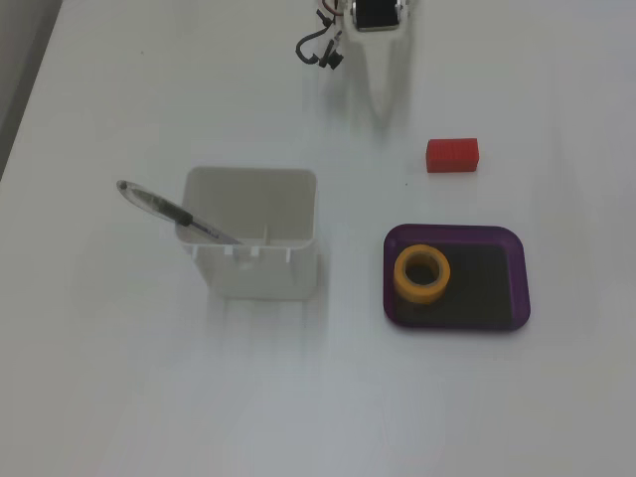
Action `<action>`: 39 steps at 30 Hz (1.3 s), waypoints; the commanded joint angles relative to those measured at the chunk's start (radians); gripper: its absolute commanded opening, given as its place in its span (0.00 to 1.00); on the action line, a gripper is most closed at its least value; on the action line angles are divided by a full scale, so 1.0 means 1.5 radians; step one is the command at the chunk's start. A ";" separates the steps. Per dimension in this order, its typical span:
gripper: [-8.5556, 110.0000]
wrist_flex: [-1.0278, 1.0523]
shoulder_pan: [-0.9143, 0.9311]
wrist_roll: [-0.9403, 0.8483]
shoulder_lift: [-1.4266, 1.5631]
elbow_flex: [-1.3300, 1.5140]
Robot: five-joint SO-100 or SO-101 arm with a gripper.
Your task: Pick up the red cube and place it in the box.
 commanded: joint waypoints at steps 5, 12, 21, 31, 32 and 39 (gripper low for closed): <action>0.17 -0.083 0.013 -0.025 -0.212 -0.176; 0.22 0.040 0.002 -0.026 -0.649 -0.572; 0.31 0.296 -0.132 0.104 -1.045 -0.924; 0.31 0.282 -0.198 0.146 -1.133 -0.902; 0.31 0.269 -0.197 0.150 -1.133 -0.892; 0.31 0.157 -0.202 0.150 -1.133 -0.794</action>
